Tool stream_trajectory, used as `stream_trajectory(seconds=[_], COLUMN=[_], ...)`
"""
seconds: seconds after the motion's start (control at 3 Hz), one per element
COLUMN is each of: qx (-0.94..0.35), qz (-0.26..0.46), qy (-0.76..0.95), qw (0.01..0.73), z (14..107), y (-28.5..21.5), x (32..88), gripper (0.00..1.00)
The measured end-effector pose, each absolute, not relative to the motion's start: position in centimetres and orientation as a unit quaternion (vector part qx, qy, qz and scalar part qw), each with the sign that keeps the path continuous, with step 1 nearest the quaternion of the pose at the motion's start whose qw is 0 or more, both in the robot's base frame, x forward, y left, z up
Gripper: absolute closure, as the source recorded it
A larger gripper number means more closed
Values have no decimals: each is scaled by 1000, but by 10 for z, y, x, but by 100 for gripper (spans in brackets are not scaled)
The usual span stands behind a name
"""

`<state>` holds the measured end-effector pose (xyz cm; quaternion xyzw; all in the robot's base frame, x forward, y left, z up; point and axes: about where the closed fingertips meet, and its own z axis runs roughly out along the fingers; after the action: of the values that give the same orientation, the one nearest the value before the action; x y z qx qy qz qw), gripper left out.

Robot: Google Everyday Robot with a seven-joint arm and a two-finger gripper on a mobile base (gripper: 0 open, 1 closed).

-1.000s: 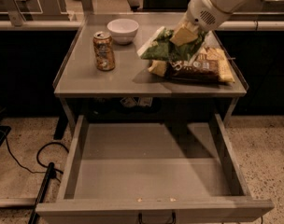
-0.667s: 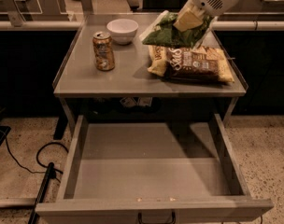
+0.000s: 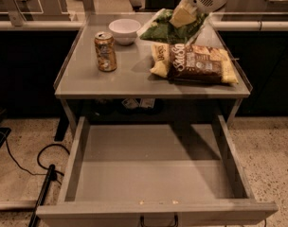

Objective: Pick green jalapeno chip bag from top drawer and place on counter

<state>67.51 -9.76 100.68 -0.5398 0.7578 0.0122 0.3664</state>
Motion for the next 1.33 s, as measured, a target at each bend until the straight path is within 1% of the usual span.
stream_trajectory(seconds=[0.33,0.67,1.0,1.33], qx=[-527,-520,-511,-511], qz=[-16,-44,-52,-52], qy=[766,773,769,769], qw=[368,362,382,382], z=[1002,993,1012,1012], y=[-93,-102,-107,-107], x=[729,775,786,786], gripper=[100,100,100,100])
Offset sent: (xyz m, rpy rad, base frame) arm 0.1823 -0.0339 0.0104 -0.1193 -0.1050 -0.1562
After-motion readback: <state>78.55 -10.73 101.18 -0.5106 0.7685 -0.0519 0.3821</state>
